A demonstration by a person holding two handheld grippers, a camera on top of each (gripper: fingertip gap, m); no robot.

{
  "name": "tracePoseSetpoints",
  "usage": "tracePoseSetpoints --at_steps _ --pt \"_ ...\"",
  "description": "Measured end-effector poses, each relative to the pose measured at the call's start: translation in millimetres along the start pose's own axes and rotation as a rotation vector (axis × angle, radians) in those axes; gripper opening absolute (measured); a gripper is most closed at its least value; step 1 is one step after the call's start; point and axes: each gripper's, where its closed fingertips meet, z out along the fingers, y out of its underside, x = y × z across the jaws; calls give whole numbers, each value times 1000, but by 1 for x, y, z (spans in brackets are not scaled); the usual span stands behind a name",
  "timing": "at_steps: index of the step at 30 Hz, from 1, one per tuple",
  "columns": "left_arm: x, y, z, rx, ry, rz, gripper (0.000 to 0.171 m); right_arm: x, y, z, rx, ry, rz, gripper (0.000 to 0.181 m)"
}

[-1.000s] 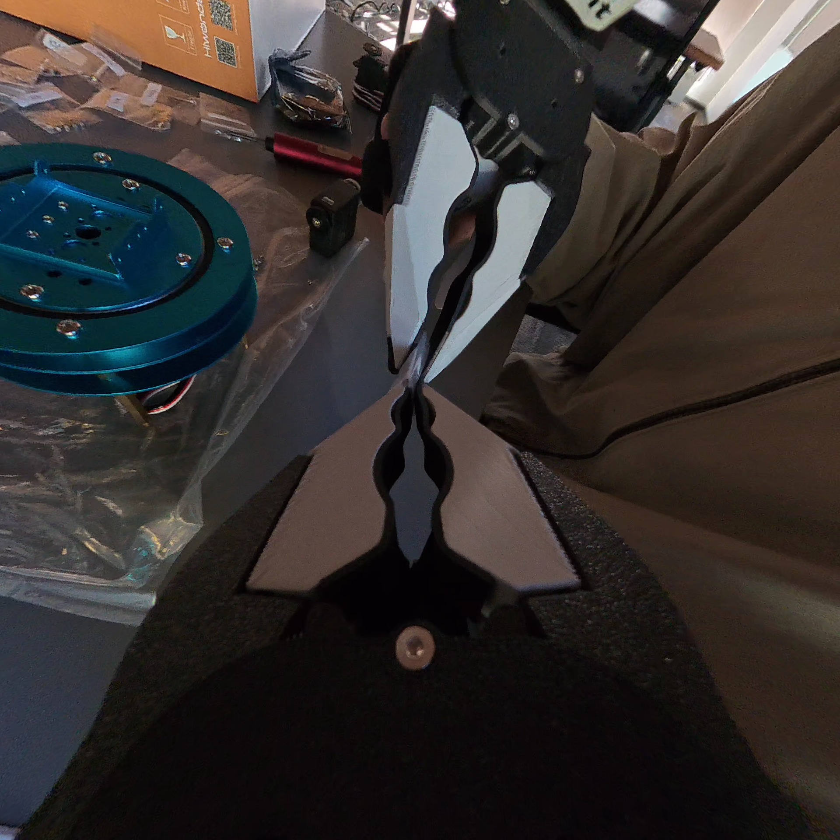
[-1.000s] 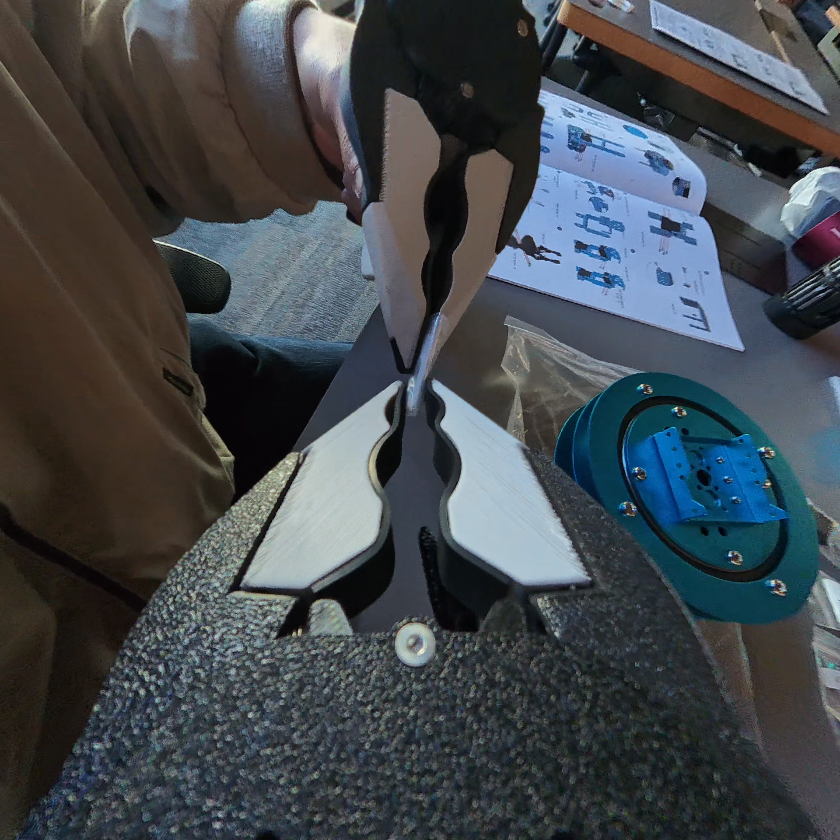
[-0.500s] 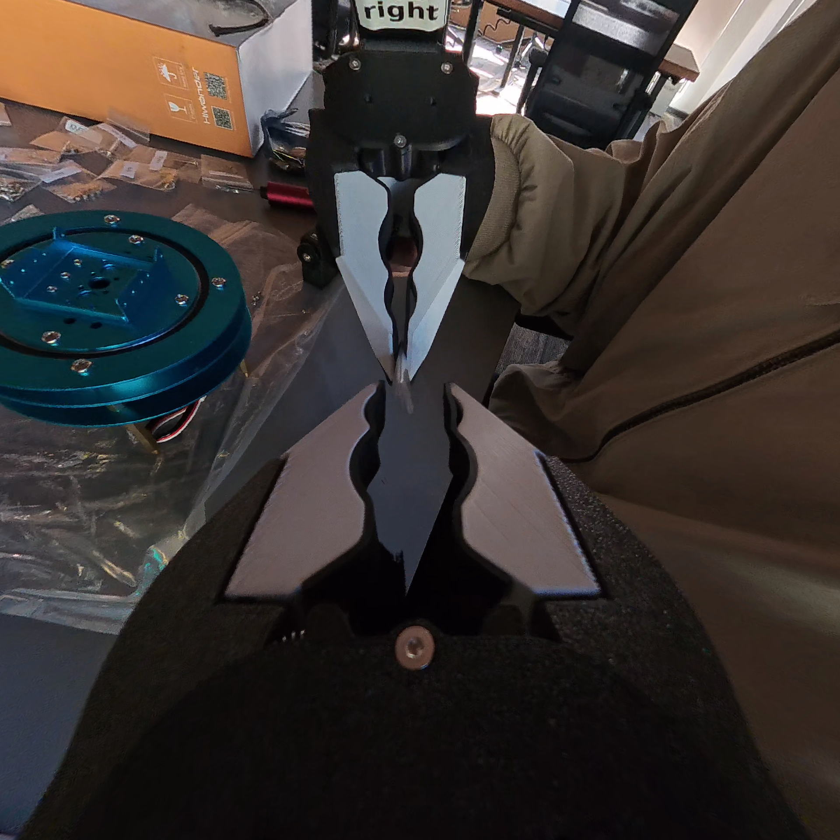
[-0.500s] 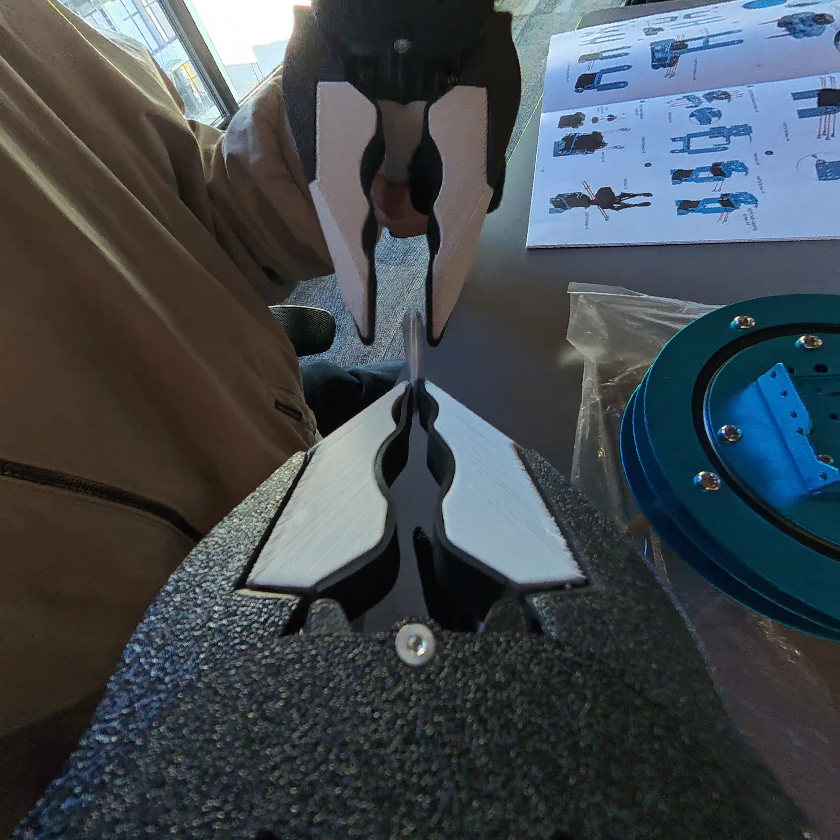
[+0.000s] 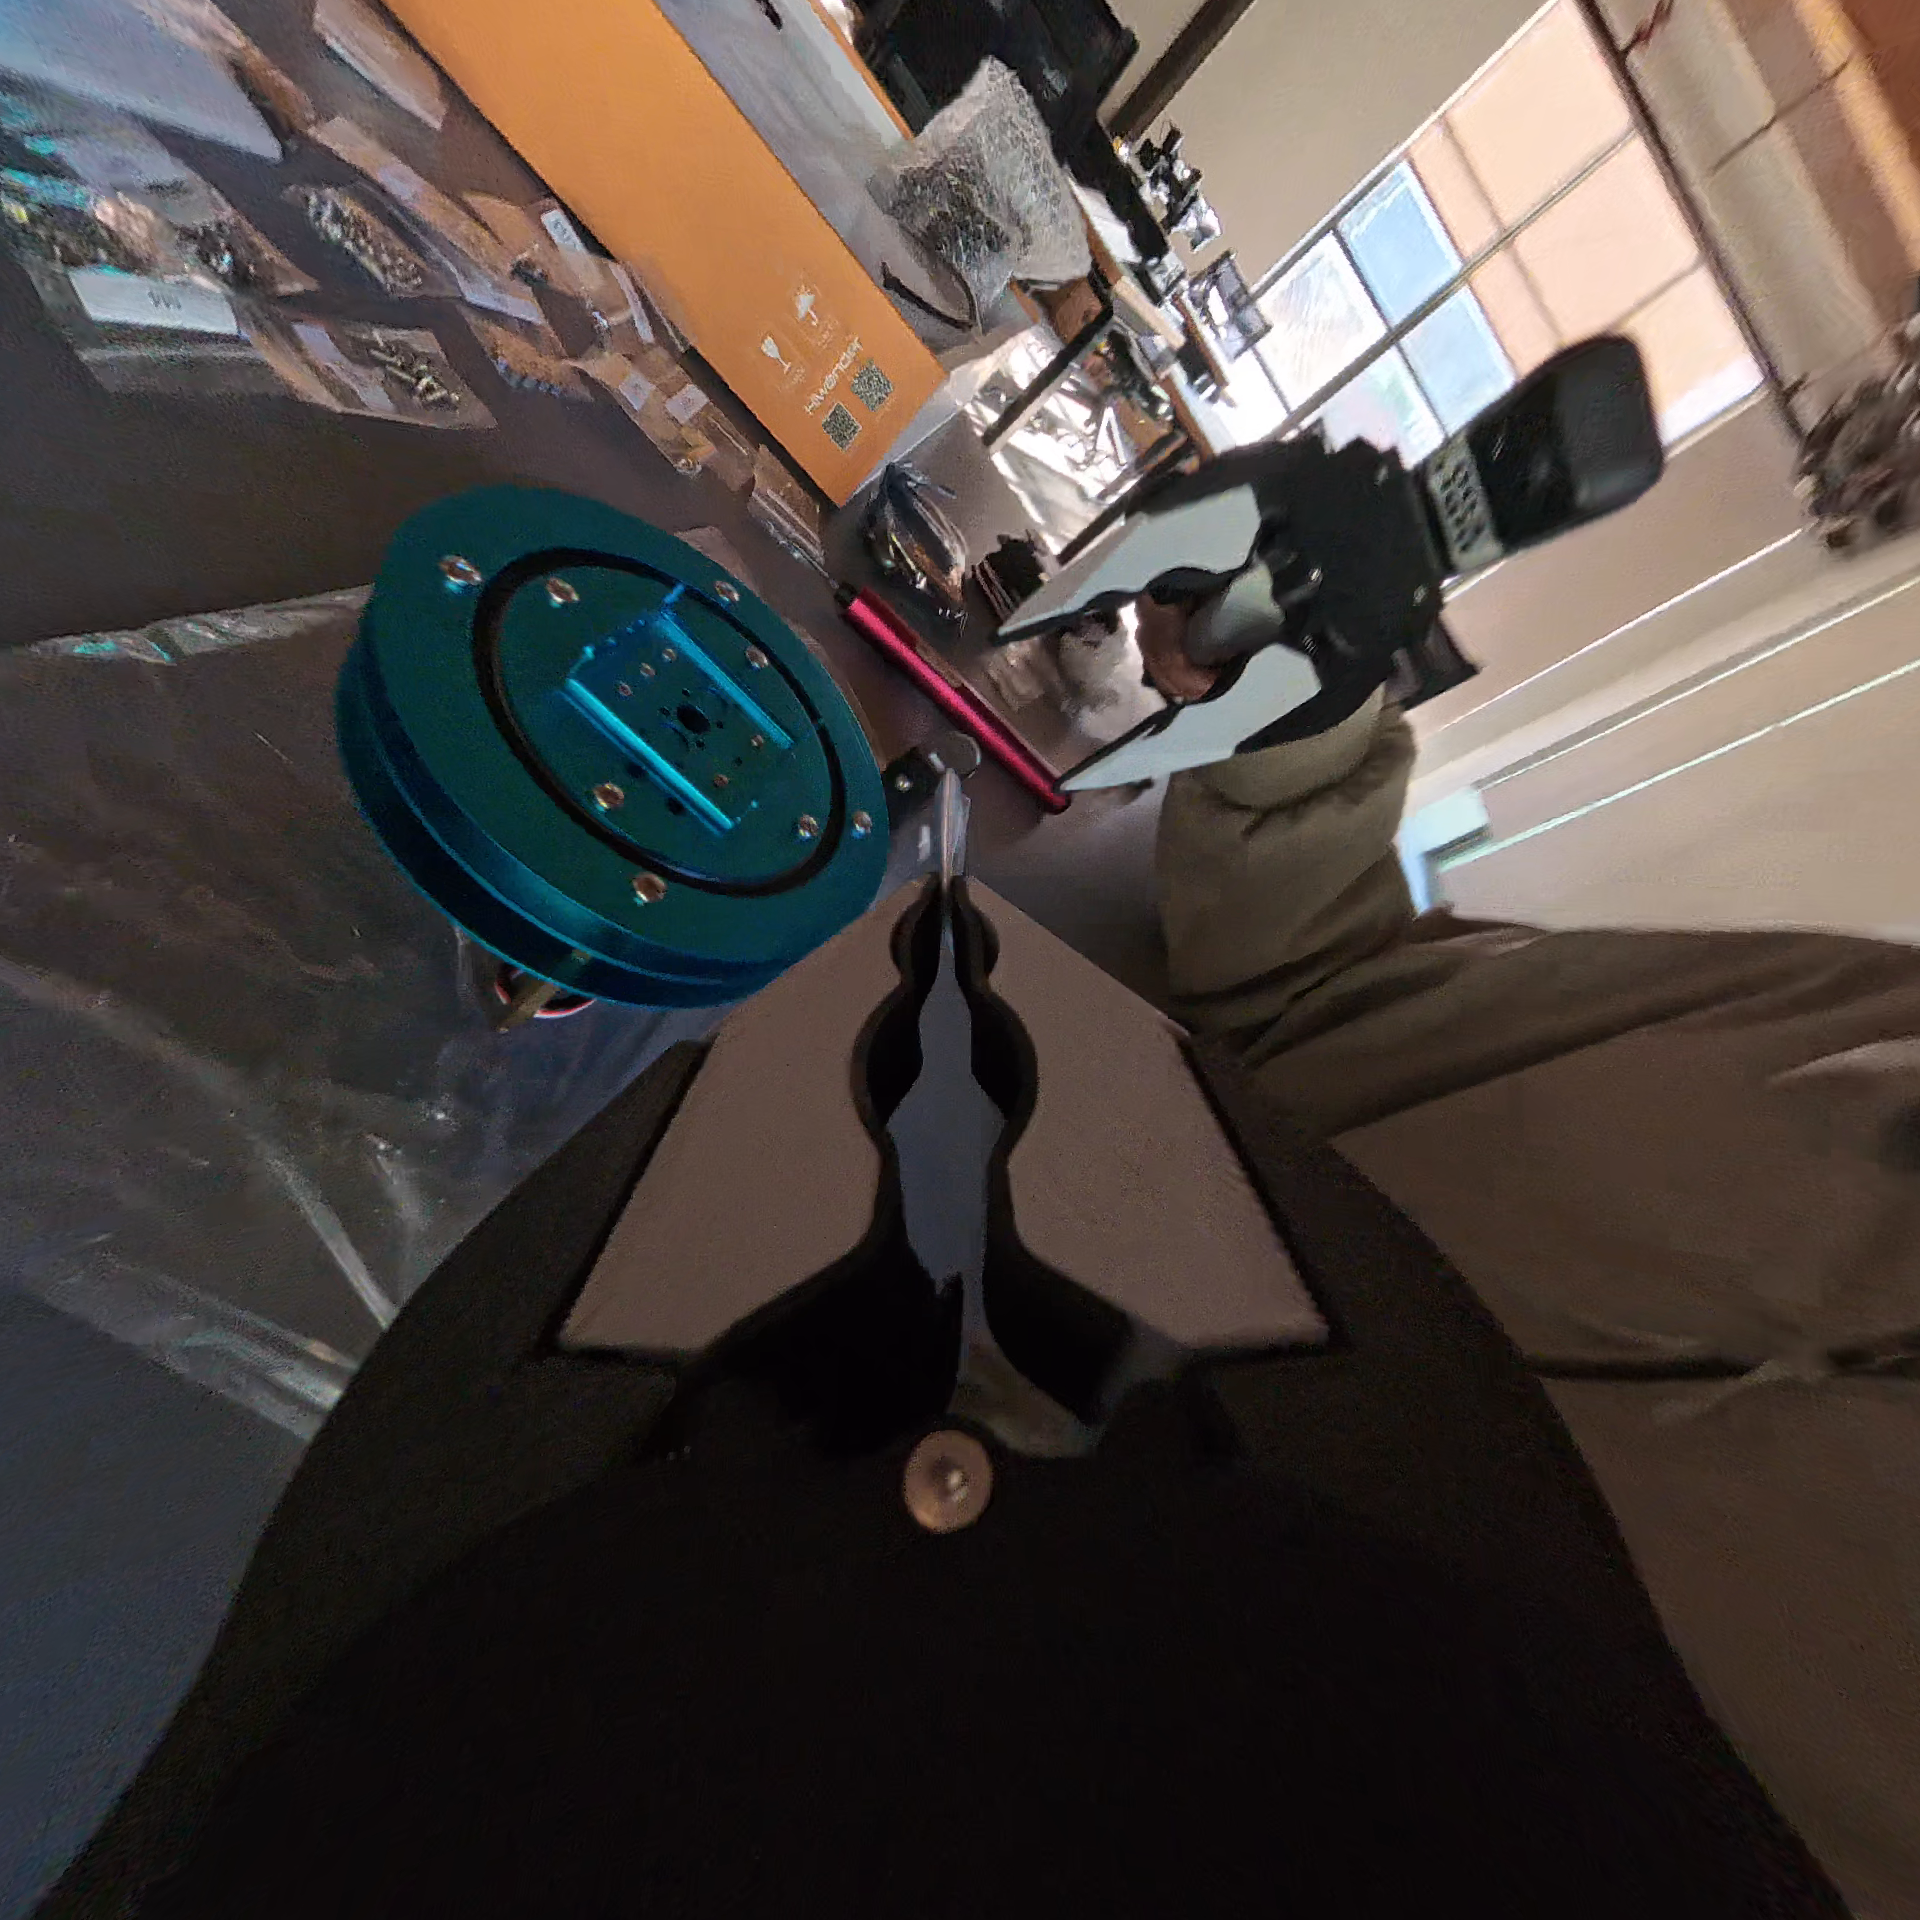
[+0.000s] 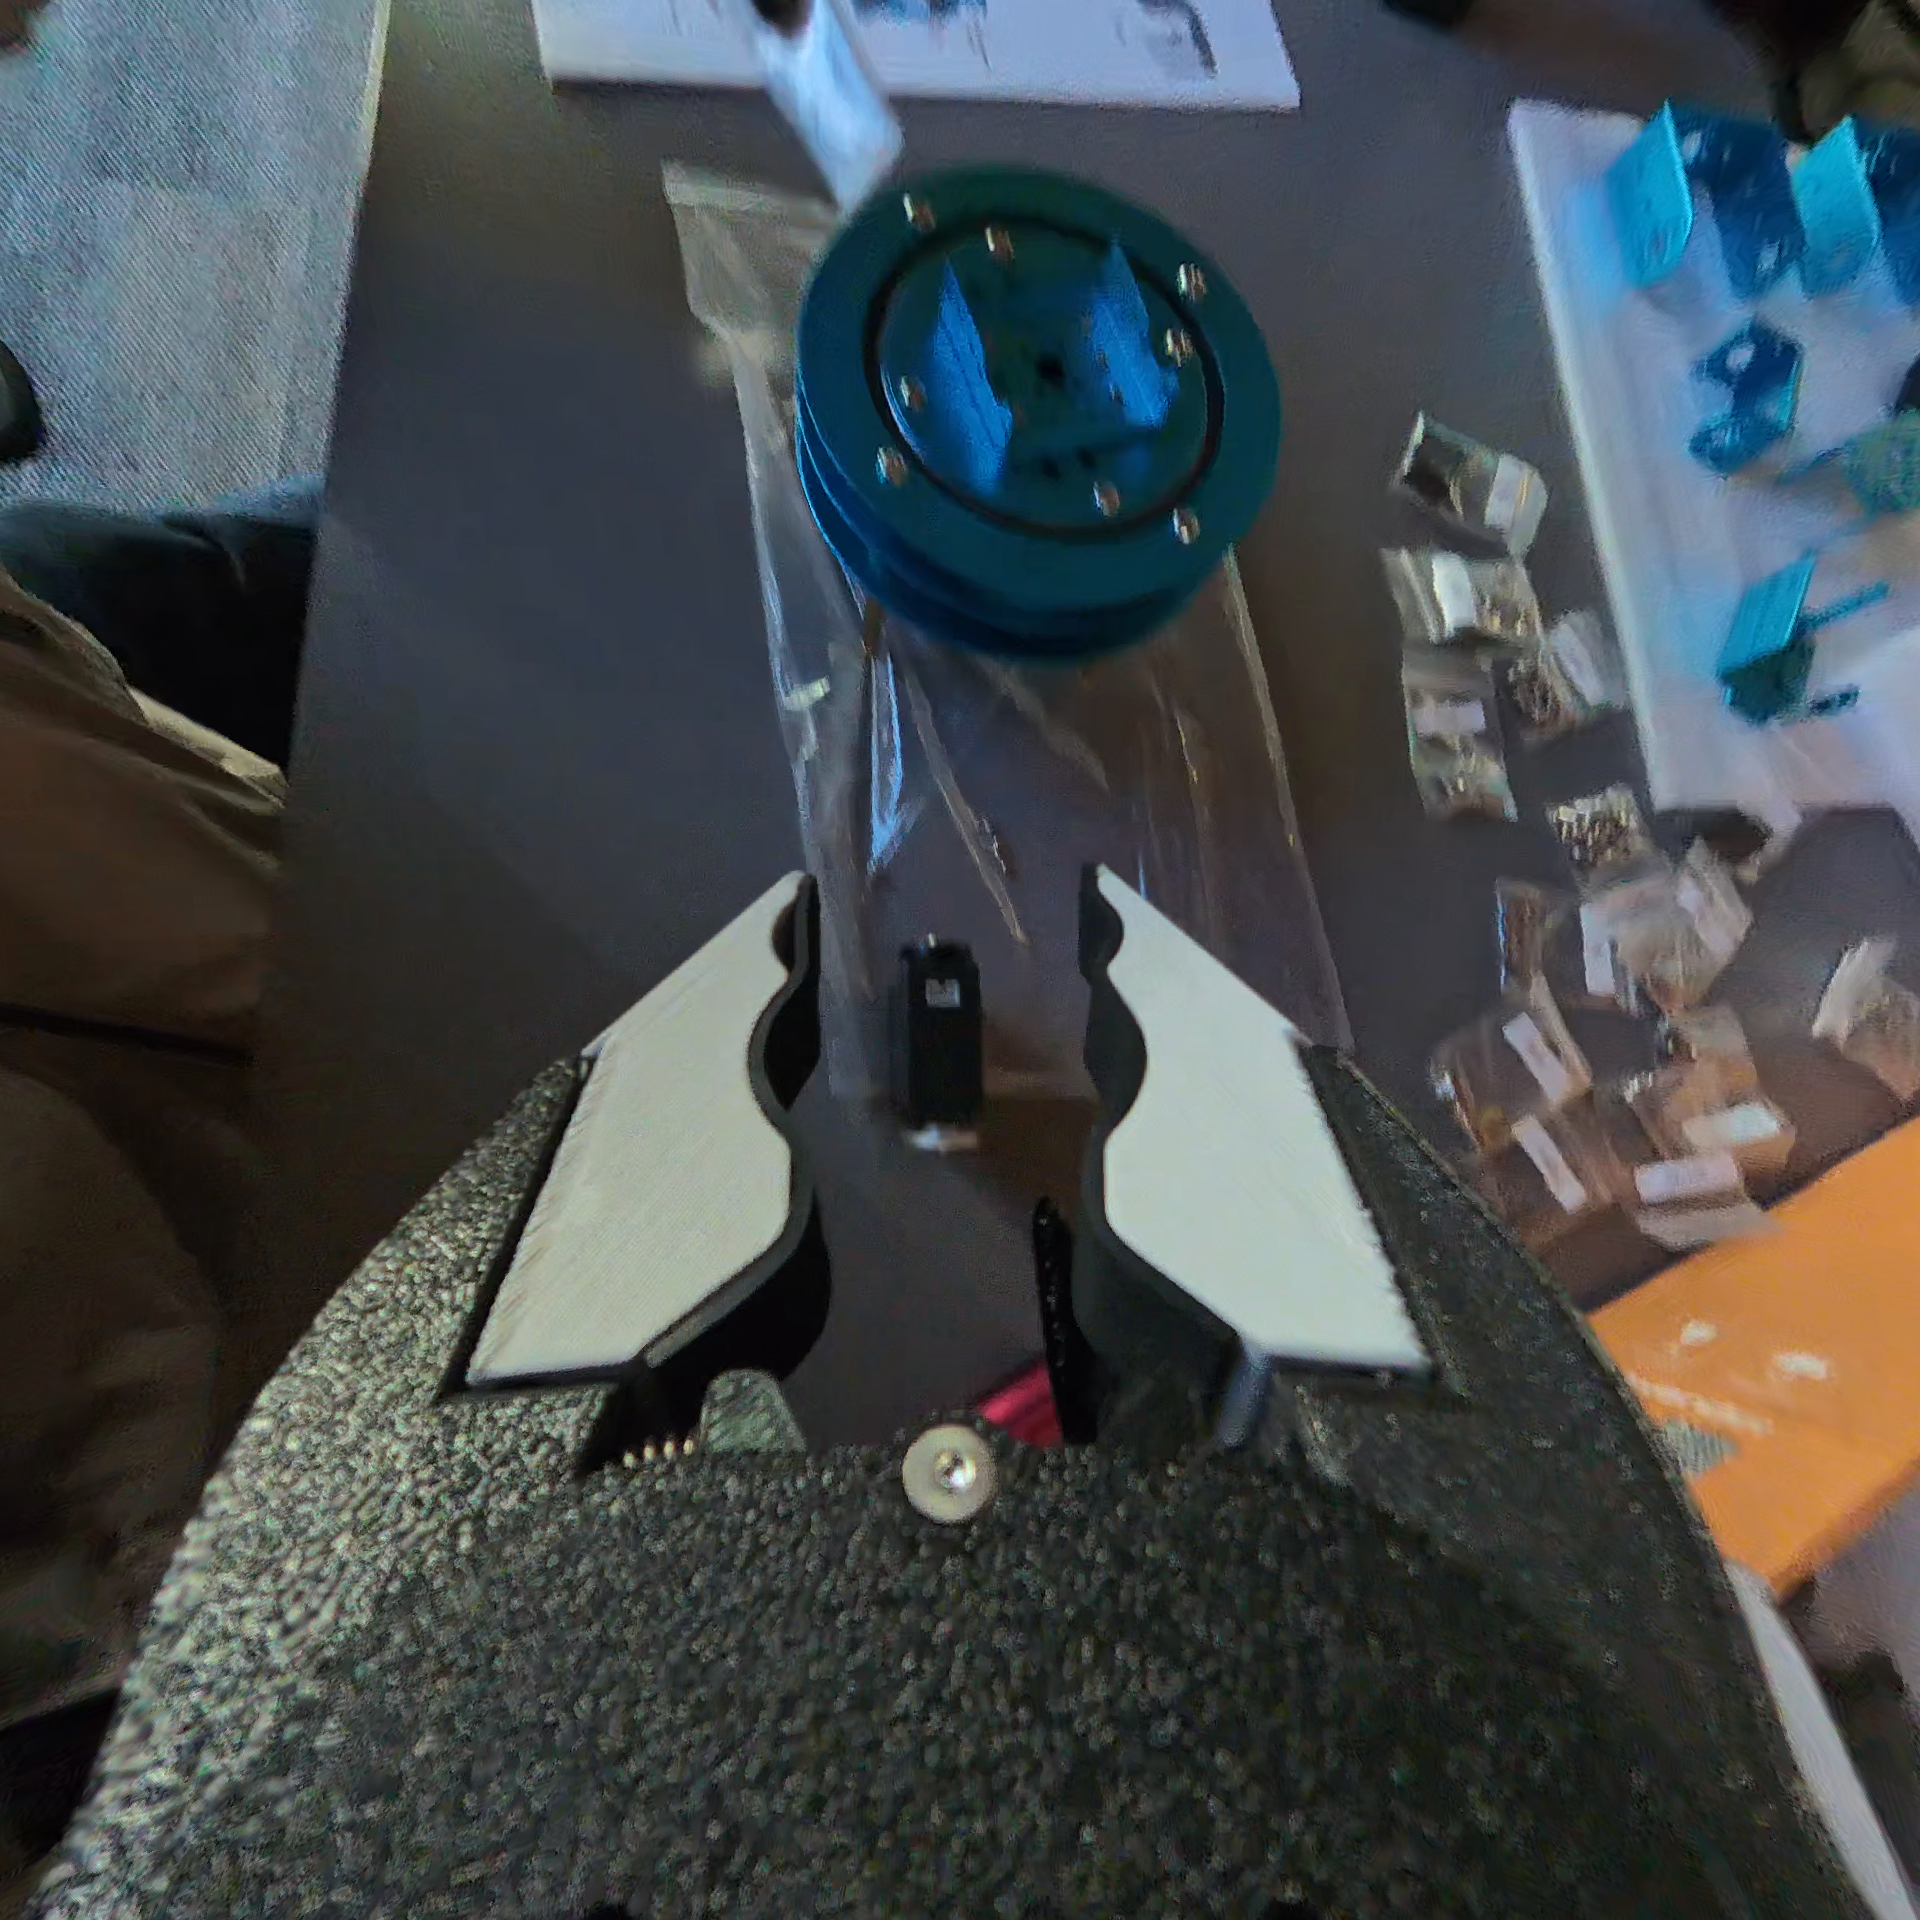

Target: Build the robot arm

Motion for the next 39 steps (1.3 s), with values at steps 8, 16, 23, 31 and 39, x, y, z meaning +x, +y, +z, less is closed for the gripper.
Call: tracePoseSetpoints --at_steps 8,16,23,31,39 --pt "-44 -30 11 -164 20 -286 0 0 52 20 -189 -62 20 57" --pt "-58 -25 16 -226 -13 -323 0 -4 59 25 -189 -113 49 51" --pt "-62 -22 18 -235 -21 -318 0 -3 57 25 -234 -87 -6 32" --pt "-64 -21 18 -252 -40 -301 0 -4 60 12 -409 -110 -379 50" --pt "-59 -18 22 -254 -62 -276 0 -6 41 10 -294 -375 -580 60"
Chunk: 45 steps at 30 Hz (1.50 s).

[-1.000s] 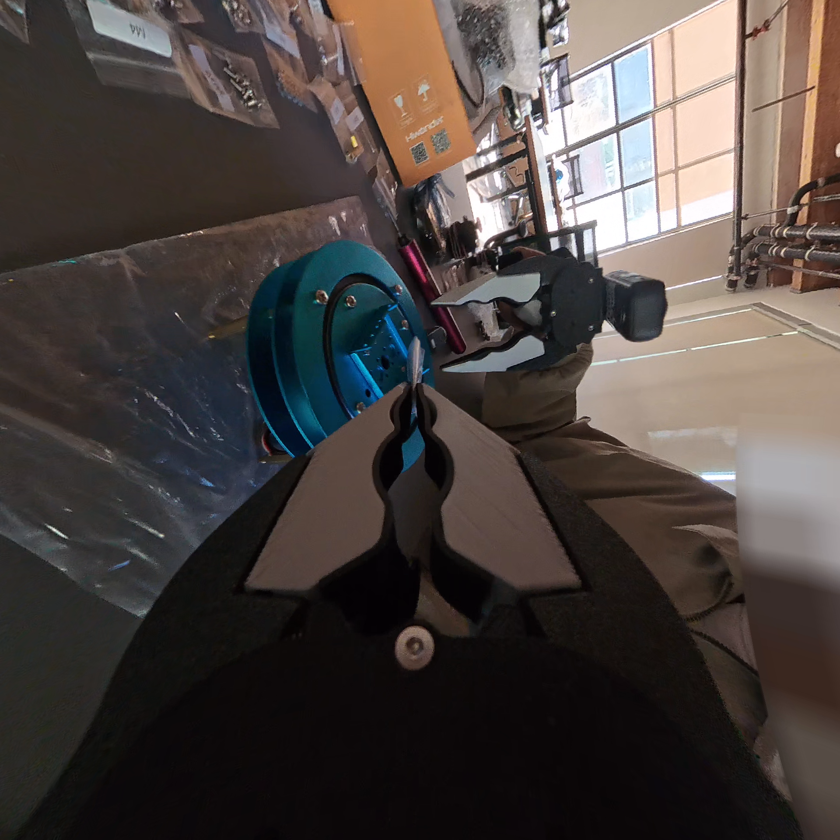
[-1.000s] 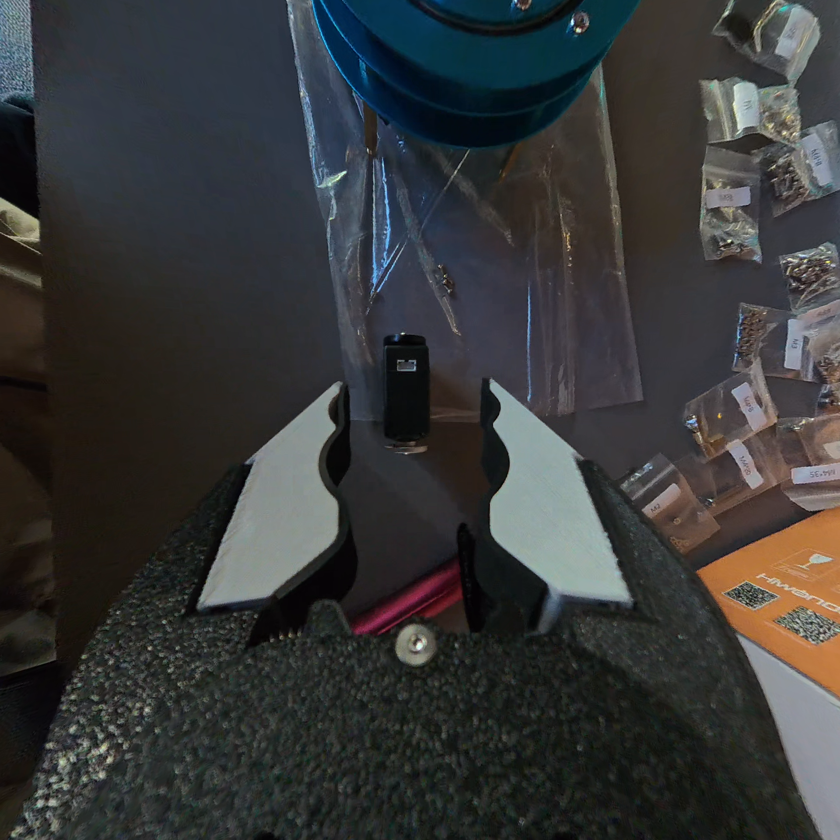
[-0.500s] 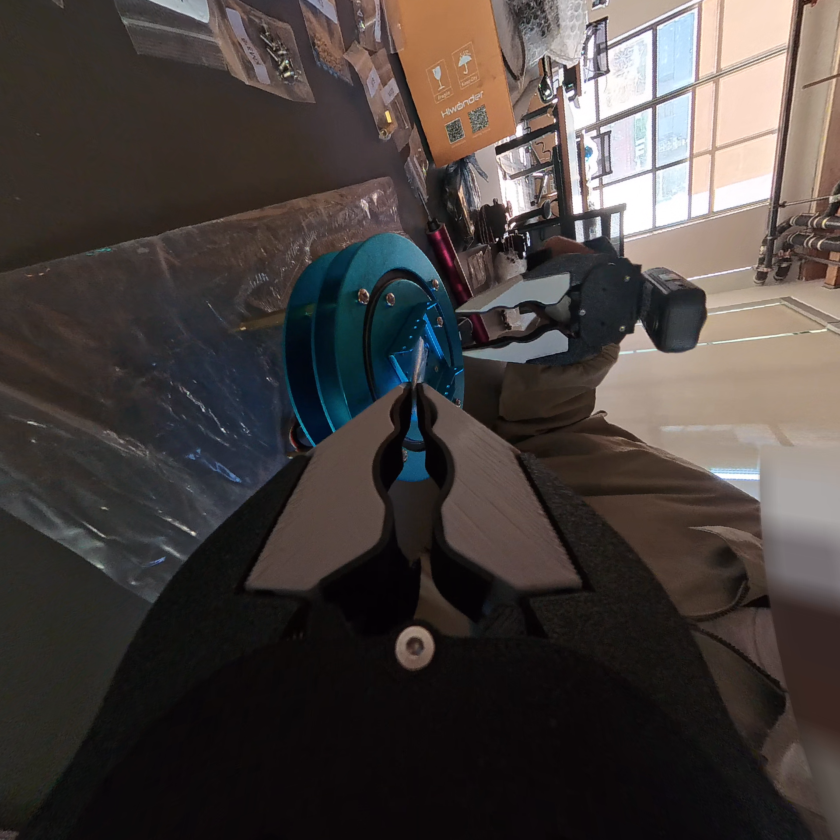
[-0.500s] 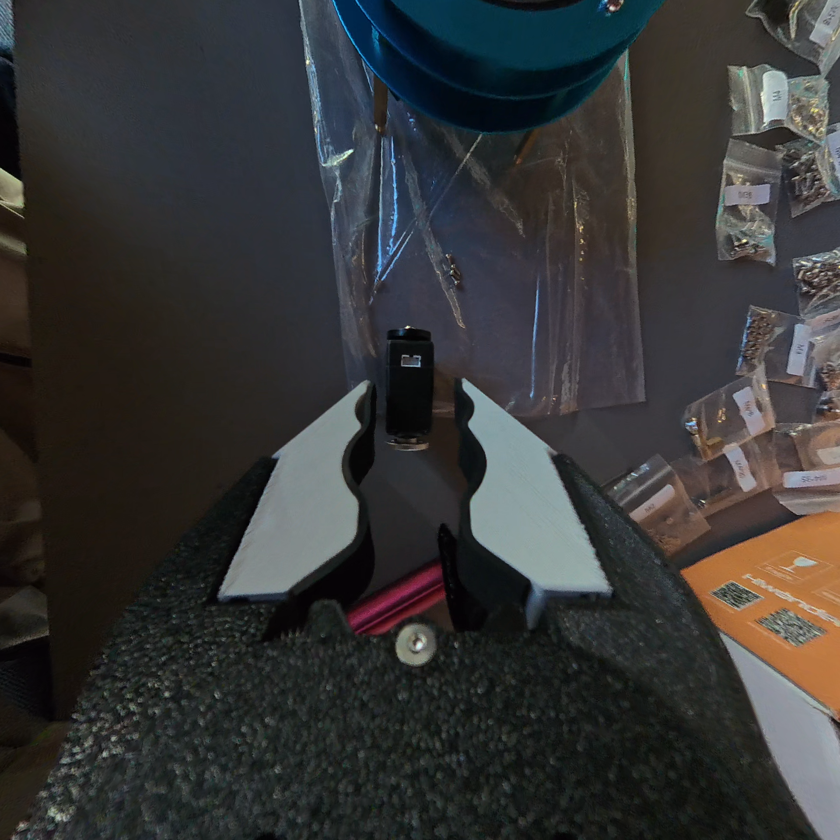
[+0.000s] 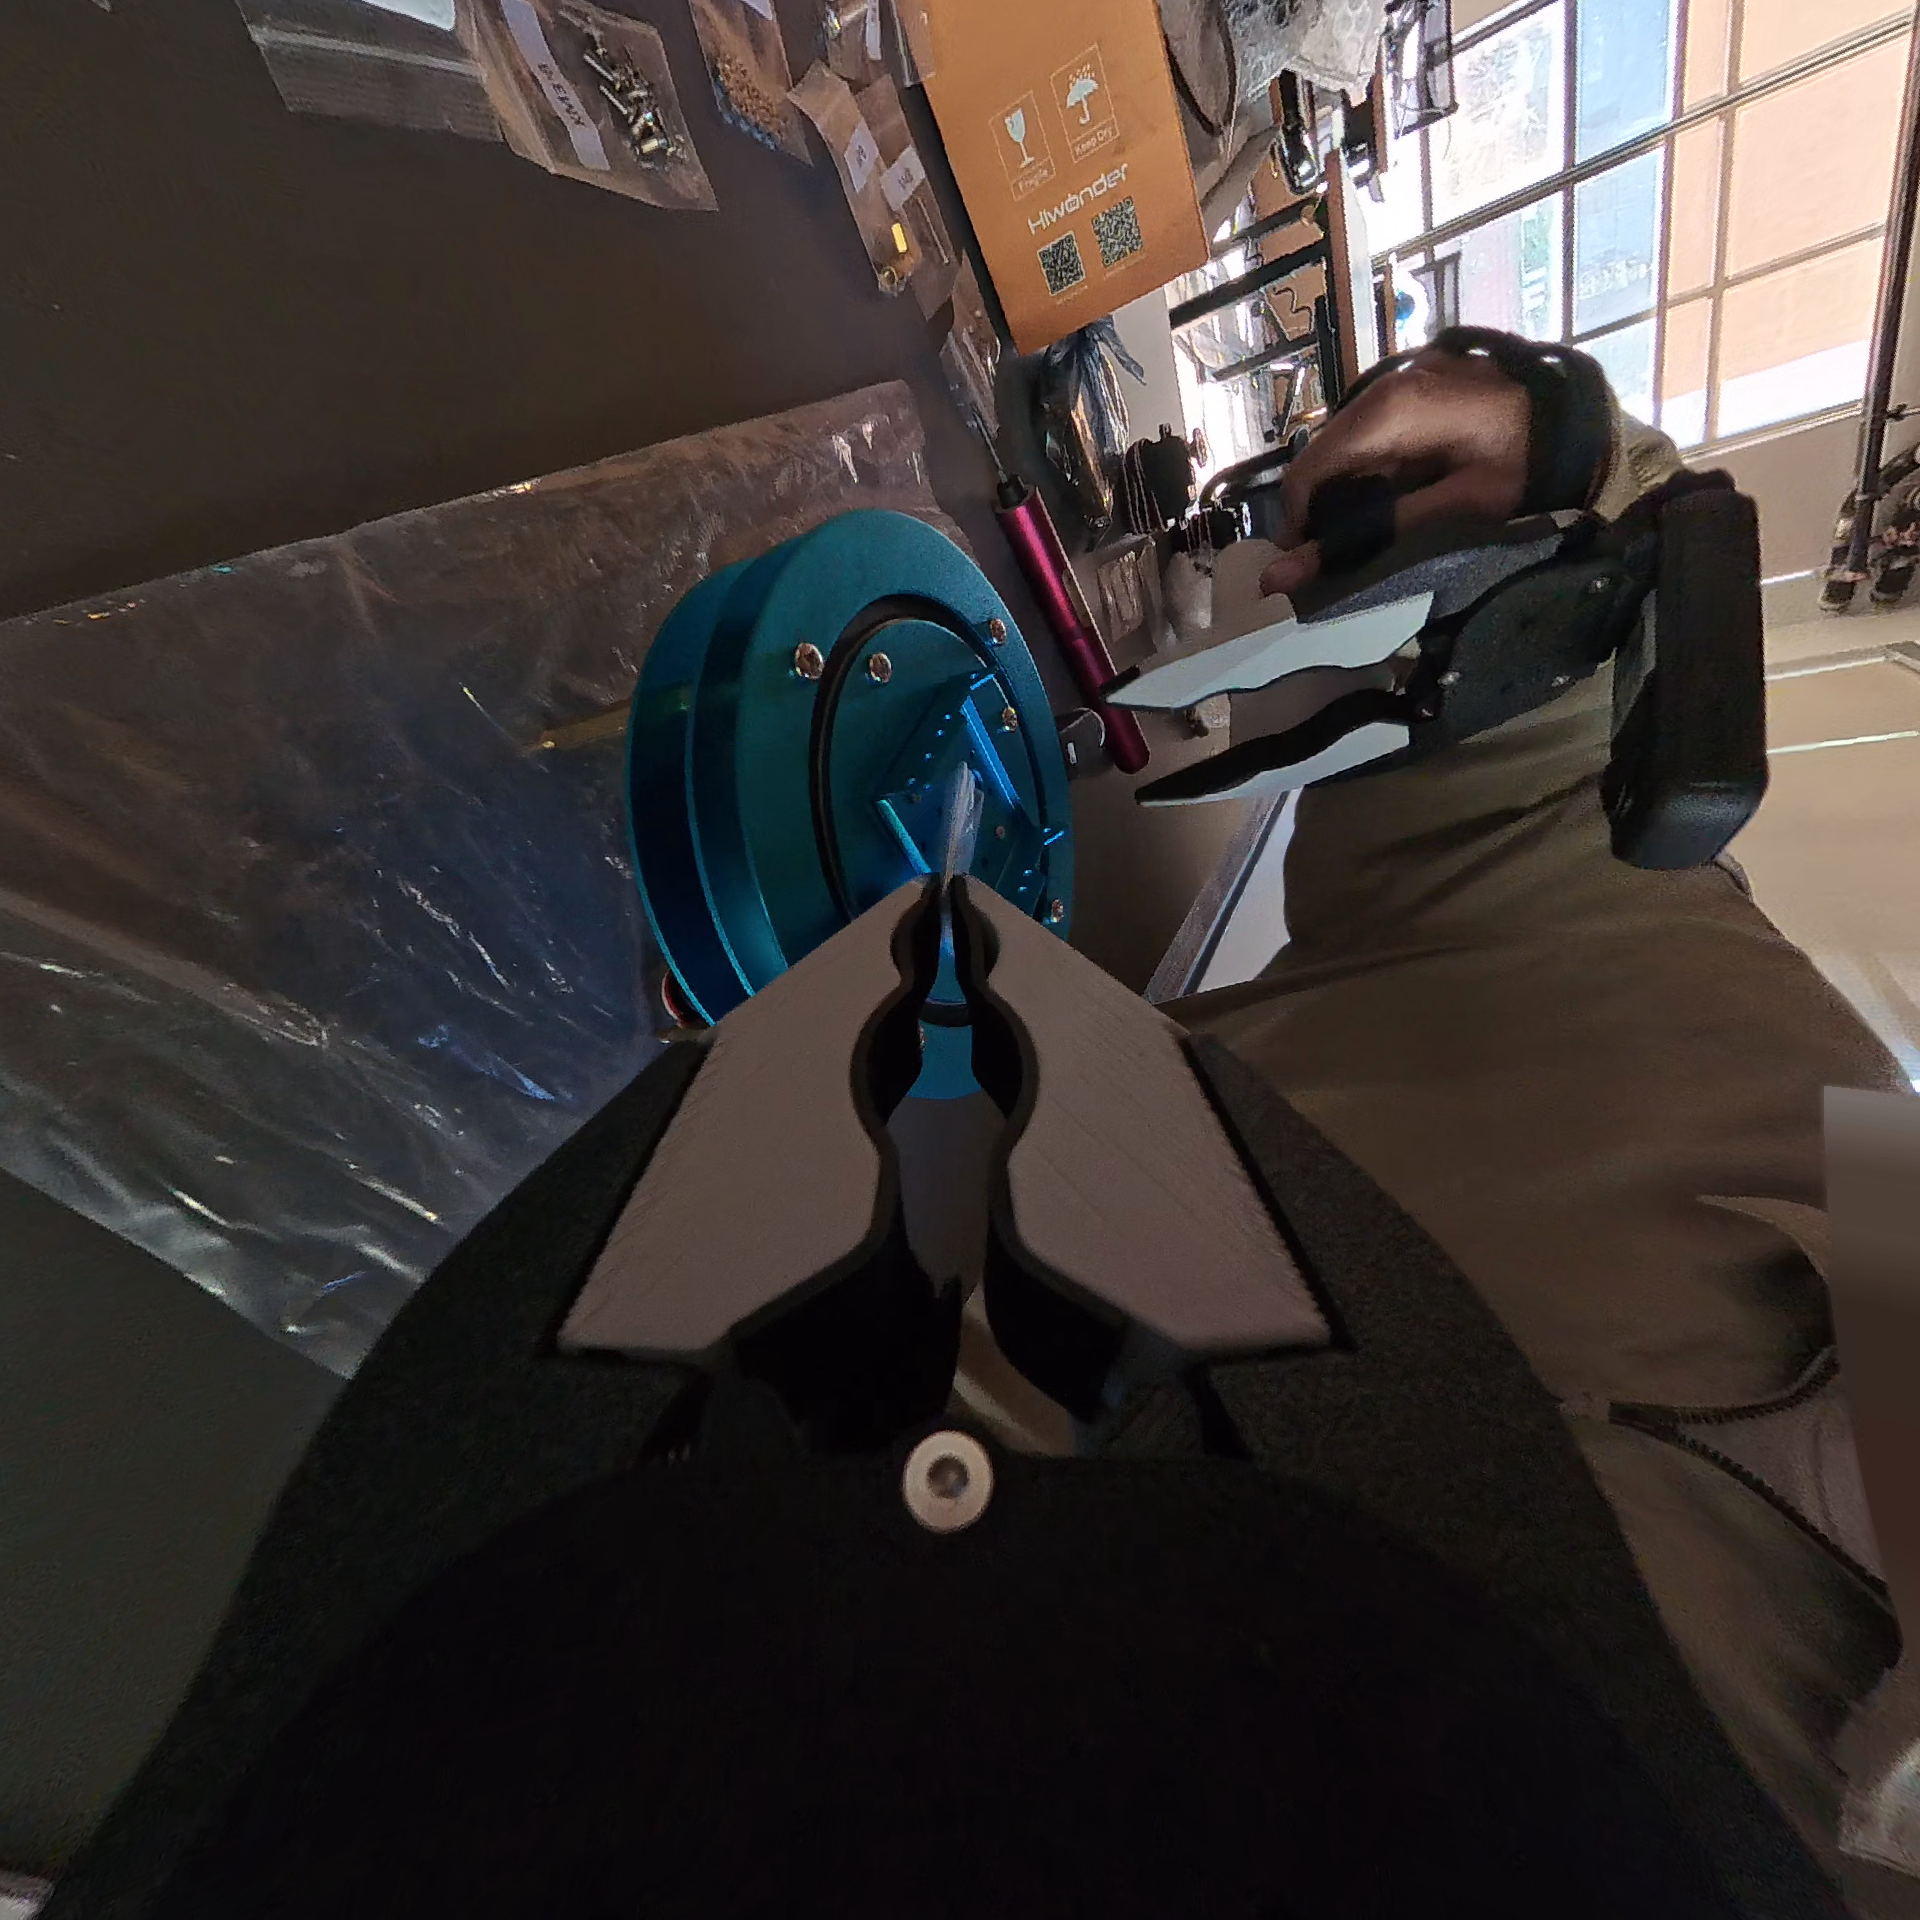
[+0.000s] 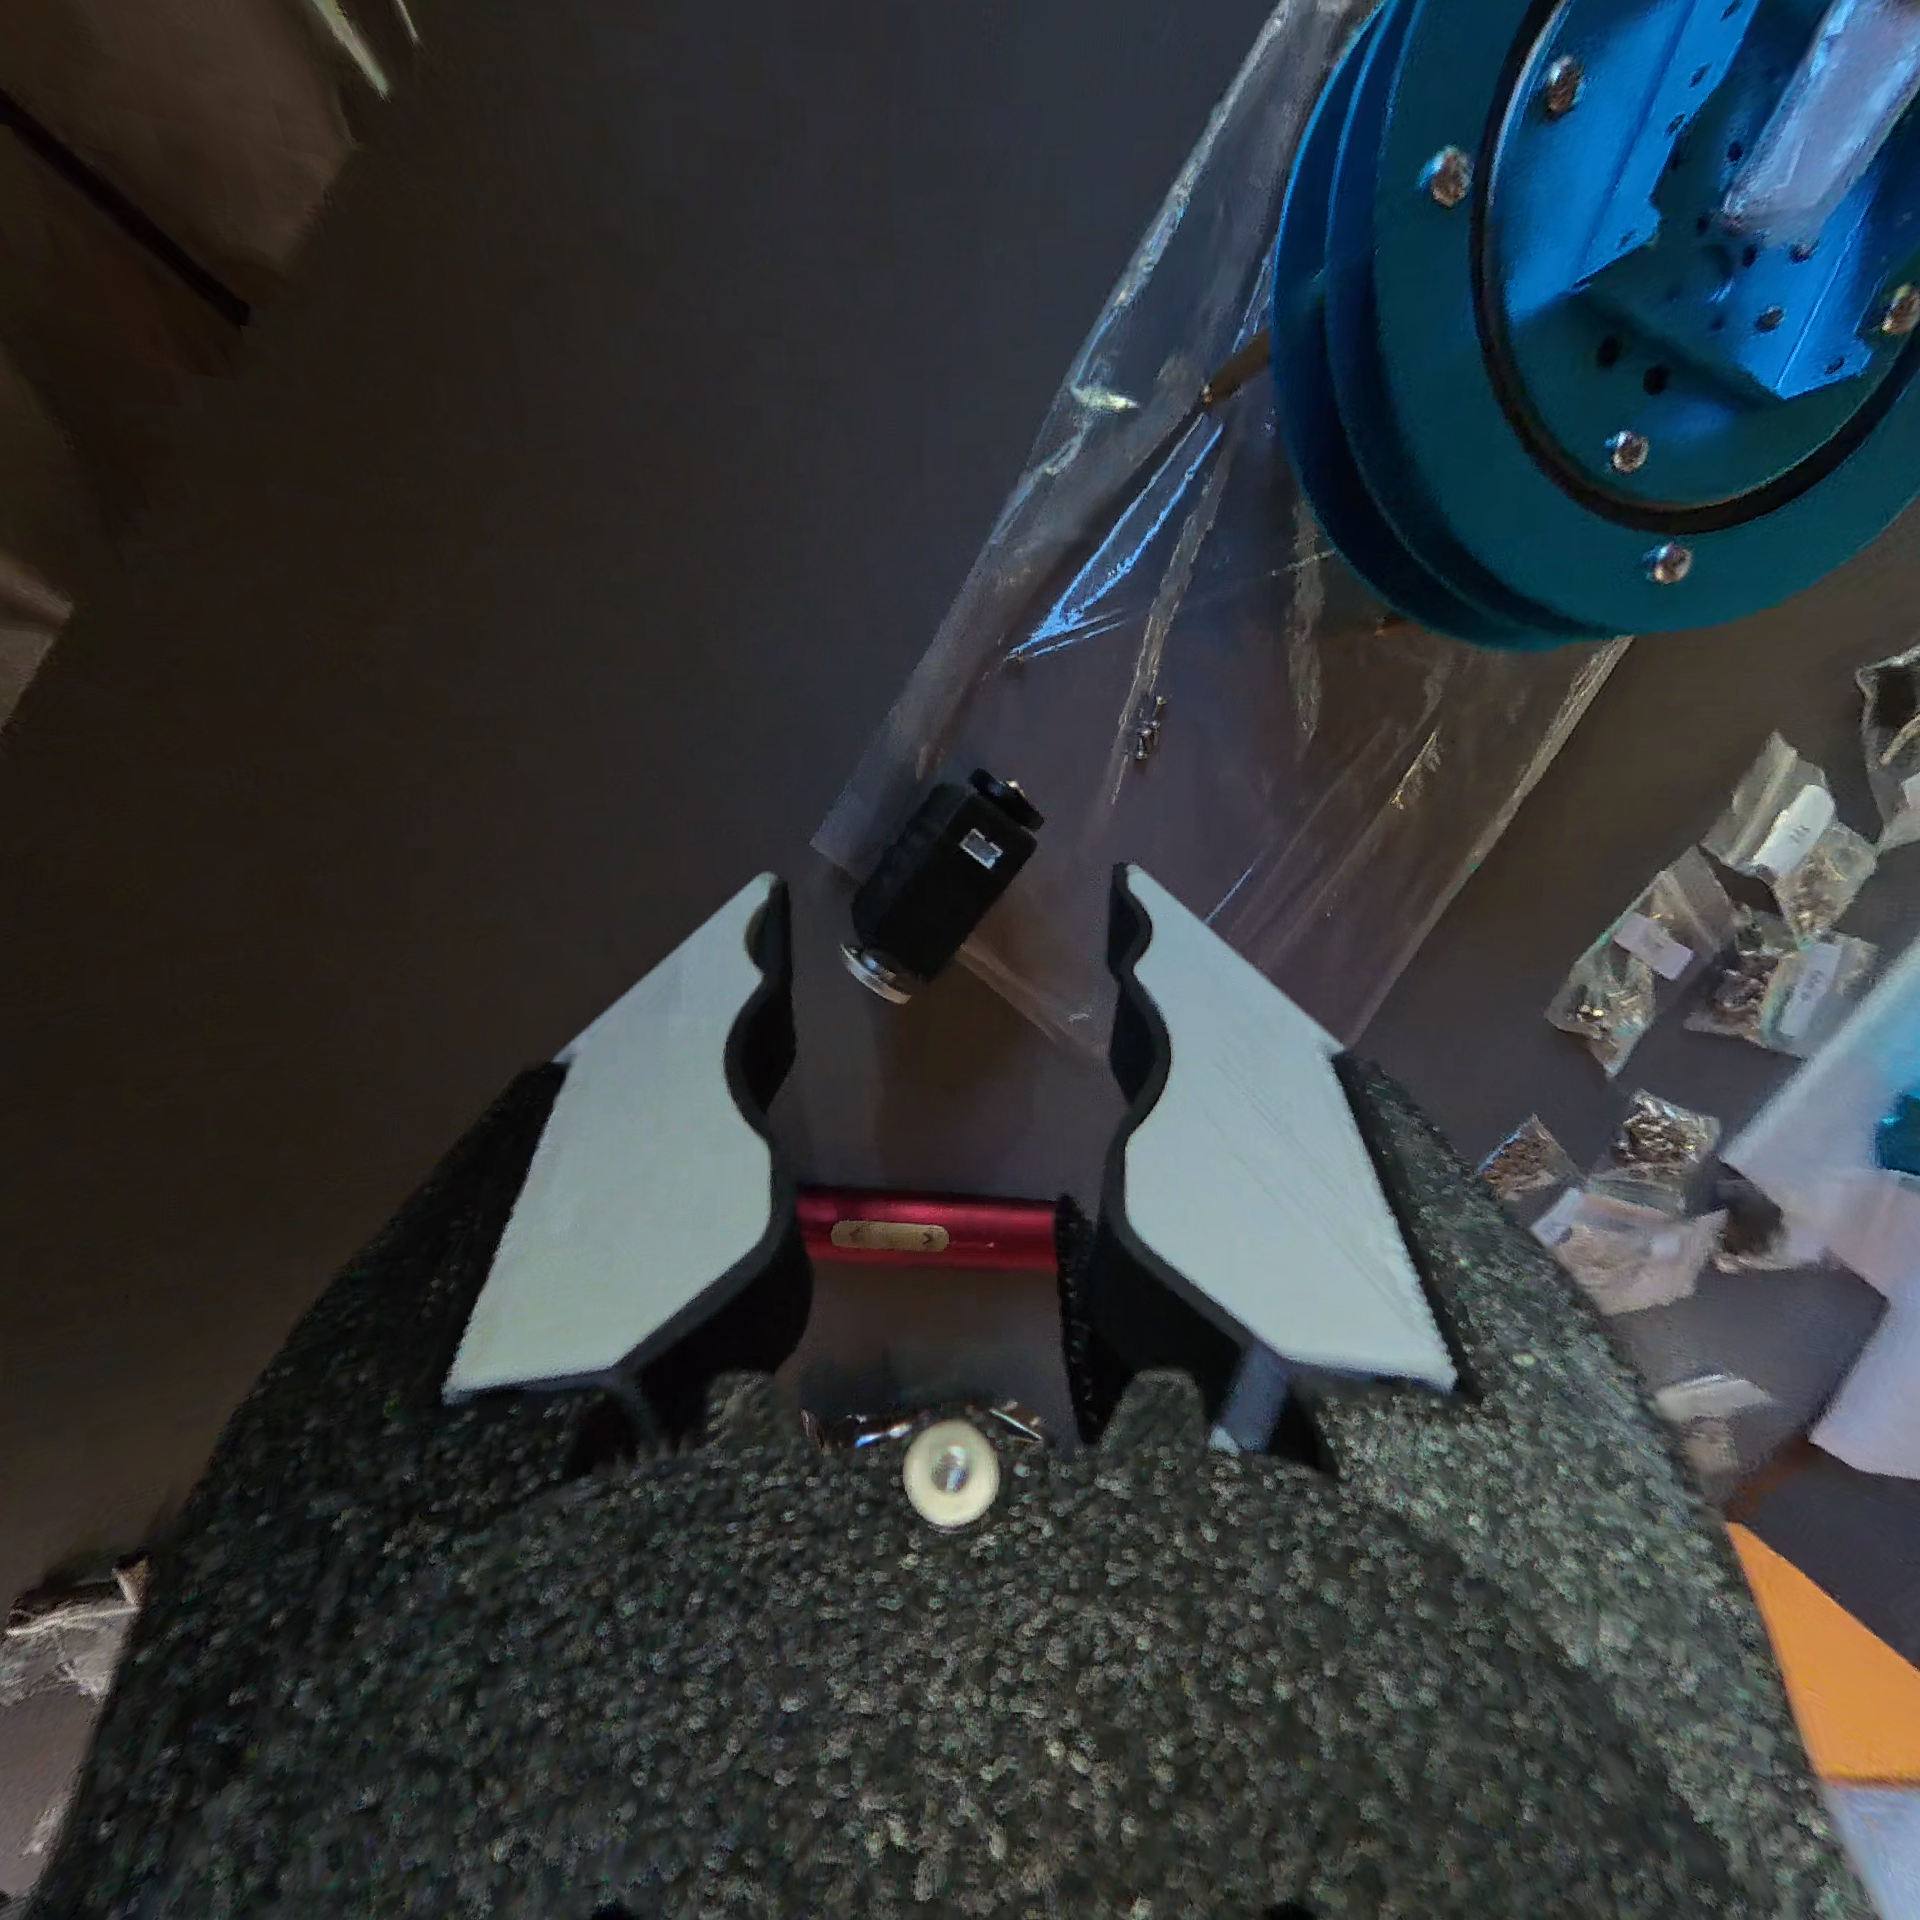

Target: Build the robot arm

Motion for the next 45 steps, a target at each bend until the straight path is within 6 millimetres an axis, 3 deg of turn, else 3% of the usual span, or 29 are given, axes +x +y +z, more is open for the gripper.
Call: tracePoseSetpoints --at_steps 1,6,8,17,21,24,27,29,31,33,39,45 --pt "1 -1 0 7 -1 -2 0 3 3 2 5 -12 45 51" --pt "4 -4 -2 34 8 5 0 -5 11 15 25 -131 394 42" --pt "2 -5 -2 37 11 1 0 -5 13 18 40 -108 478 26" --pt "2 1 4 16 89 -39 0 1 12 27 51 -69 679 20" --pt "4 2 1 35 123 -58 0 6 11 16 90 -24 797 20" --pt "5 -1 0 53 138 -69 0 20 -13 -17 232 -14 898 20" --pt "5 -5 0 66 133 -71 0 55 -69 -61 564 -54 1044 20" --pt "6 -6 2 62 121 -62 0 76 -101 -76 760 -158 1157 20" --pt "5 -5 4 57 103 -52 0 92 -119 -68 860 -258 1251 19" --pt "5 -3 5 52 95 -55 0 105 -124 -47 875 -295 1335 19" --pt "4 1 1 52 75 -65 0 123 -112 -10 899 -266 1496 19" --pt "2 1 6 58 45 -39 0 127 -108 -2 955 -252 1558 19"
